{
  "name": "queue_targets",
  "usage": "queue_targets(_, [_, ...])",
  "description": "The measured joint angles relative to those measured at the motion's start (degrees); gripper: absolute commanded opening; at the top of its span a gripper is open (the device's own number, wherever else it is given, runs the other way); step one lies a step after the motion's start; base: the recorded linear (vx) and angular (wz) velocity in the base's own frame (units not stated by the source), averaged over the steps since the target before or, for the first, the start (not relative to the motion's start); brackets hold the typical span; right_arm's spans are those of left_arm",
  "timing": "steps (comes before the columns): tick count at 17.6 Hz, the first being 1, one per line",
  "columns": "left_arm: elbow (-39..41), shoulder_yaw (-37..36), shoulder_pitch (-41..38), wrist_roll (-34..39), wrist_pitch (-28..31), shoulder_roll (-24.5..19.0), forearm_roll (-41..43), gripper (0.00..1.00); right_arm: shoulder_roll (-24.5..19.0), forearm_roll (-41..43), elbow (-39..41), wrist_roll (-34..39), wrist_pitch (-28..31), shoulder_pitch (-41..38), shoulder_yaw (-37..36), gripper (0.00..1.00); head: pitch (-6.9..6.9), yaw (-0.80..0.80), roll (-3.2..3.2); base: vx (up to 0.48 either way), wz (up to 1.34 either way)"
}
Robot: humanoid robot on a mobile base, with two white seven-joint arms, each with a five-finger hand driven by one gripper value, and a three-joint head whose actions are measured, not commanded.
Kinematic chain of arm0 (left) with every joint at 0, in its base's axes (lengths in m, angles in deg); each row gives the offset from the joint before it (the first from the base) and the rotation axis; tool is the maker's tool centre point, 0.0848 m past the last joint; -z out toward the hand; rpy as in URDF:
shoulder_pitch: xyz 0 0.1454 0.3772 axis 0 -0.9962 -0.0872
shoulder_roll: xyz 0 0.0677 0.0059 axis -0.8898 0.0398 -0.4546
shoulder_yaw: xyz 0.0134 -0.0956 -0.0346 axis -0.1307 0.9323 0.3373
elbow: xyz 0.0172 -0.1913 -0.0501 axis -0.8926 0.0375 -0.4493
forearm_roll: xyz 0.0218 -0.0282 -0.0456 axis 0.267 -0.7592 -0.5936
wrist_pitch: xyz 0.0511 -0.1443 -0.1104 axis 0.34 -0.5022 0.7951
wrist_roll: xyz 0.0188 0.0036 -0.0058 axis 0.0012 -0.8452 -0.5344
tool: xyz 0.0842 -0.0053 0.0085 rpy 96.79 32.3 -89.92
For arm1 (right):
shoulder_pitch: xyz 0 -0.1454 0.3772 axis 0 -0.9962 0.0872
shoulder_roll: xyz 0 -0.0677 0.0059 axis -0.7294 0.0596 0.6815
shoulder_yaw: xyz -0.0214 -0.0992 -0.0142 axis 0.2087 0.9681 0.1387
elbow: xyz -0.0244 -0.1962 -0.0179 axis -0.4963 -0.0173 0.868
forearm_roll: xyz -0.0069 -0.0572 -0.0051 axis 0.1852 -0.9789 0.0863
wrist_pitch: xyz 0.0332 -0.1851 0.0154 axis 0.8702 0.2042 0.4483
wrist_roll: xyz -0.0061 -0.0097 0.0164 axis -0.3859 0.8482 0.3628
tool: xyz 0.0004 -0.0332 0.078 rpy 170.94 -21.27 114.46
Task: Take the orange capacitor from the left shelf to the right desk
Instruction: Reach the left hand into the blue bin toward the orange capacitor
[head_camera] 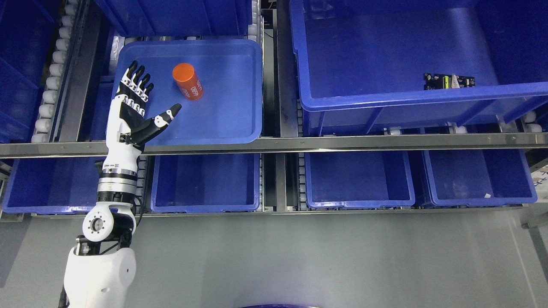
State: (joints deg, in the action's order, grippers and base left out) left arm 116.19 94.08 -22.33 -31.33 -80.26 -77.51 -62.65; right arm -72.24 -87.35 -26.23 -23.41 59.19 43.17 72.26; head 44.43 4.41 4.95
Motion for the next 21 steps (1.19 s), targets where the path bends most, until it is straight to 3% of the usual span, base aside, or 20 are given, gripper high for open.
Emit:
queue_targets(9, [-0.97, -0.01, 1.83, -0.90, 1.72, -1.33, 0.05, 0.99, 0.00, 0.00, 0.00, 0.00, 0.00, 0.00, 0.00, 1.00, 0.00, 0.00, 0.00, 0.000, 0.00])
queue_targets(15, [-6.43, -0.23, 8.79, -10.06, 2.82, -2.32, 4.52, 1.00, 0.00, 0.00, 0.00, 0.00, 0.01, 0.00, 0.00, 1.00, 0.00, 0.00, 0.00, 0.000, 0.00])
queue_targets(21, [-12.35, -0.27, 13.06, -12.32, 2.96, -2.80, 9.31, 1.00, 0.00, 0.00, 0.00, 0.00, 0.01, 0.00, 0.00, 1.00, 0.00, 0.00, 0.00, 0.000, 0.00])
